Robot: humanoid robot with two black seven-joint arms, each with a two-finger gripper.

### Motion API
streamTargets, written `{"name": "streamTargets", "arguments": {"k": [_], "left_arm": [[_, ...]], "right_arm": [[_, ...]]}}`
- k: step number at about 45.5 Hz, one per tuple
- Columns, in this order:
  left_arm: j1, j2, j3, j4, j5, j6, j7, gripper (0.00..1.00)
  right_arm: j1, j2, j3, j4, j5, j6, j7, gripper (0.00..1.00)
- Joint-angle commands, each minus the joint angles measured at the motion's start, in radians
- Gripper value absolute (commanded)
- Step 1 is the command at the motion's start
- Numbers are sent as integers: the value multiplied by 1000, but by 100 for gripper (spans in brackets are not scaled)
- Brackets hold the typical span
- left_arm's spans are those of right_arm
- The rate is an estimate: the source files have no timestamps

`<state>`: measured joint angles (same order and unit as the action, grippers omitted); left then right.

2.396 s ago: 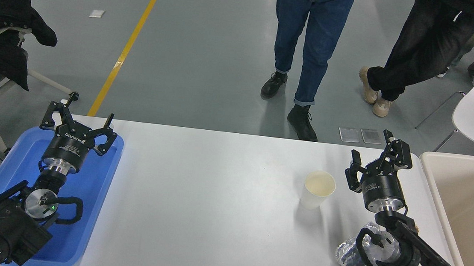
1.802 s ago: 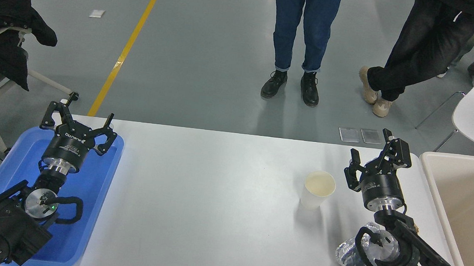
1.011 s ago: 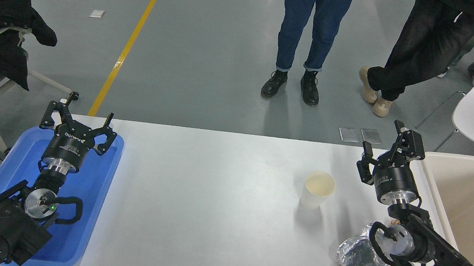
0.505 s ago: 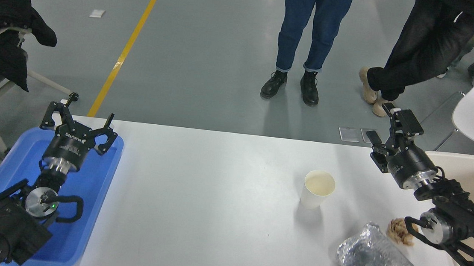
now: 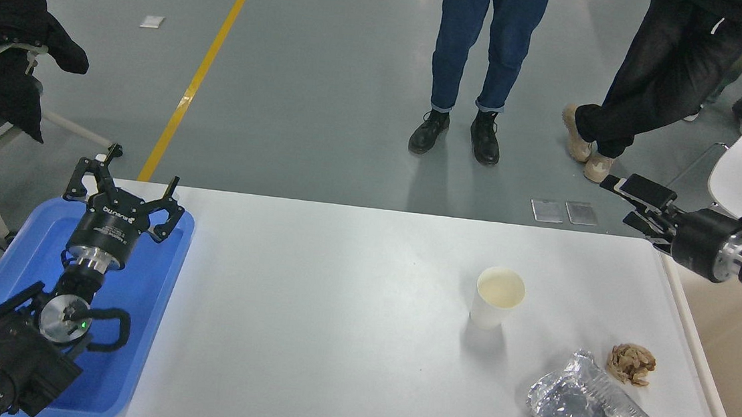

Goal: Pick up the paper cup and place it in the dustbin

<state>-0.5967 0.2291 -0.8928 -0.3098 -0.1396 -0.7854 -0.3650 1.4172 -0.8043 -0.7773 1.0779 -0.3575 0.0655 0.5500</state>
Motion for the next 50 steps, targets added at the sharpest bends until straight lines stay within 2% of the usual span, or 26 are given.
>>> {"name": "streamTargets", "arguments": {"k": [1, 5, 12, 15, 19, 25, 27, 29, 37, 50], "left_arm": [[0, 1, 0, 0, 0, 0, 0, 100], [0, 1, 0, 0, 0, 0, 0, 100], [0, 0, 2, 0, 0, 0, 1, 100], [0, 0, 0, 0, 0, 0, 1, 100], [0, 0, 2, 0, 0, 0, 0, 100], [0, 1, 0, 0, 0, 0, 0, 100], [0, 1, 0, 0, 0, 0, 0, 100], [0, 1, 0, 0, 0, 0, 0, 100], [1, 1, 0, 2, -2, 0, -2, 100], [1, 1, 0, 2, -2, 0, 0, 100]], "right_arm": [[255, 14, -380, 103, -1, 126, -1, 100], [319, 91, -508, 108, 0, 187, -2, 100], [390, 143, -562, 109, -24, 341, -13, 100], [439, 186, -600, 109, -50, 413, -33, 100], [482, 264, -629, 109, -78, 485, -99, 100], [538, 356, -631, 109, -81, 621, -260, 100], [572, 372, -631, 109, -81, 667, -281, 100], [606, 398, -631, 109, -80, 718, -289, 100], [700, 485, -623, 112, -80, 720, -294, 100], [882, 493, -606, 249, -75, 720, -294, 100]]}}
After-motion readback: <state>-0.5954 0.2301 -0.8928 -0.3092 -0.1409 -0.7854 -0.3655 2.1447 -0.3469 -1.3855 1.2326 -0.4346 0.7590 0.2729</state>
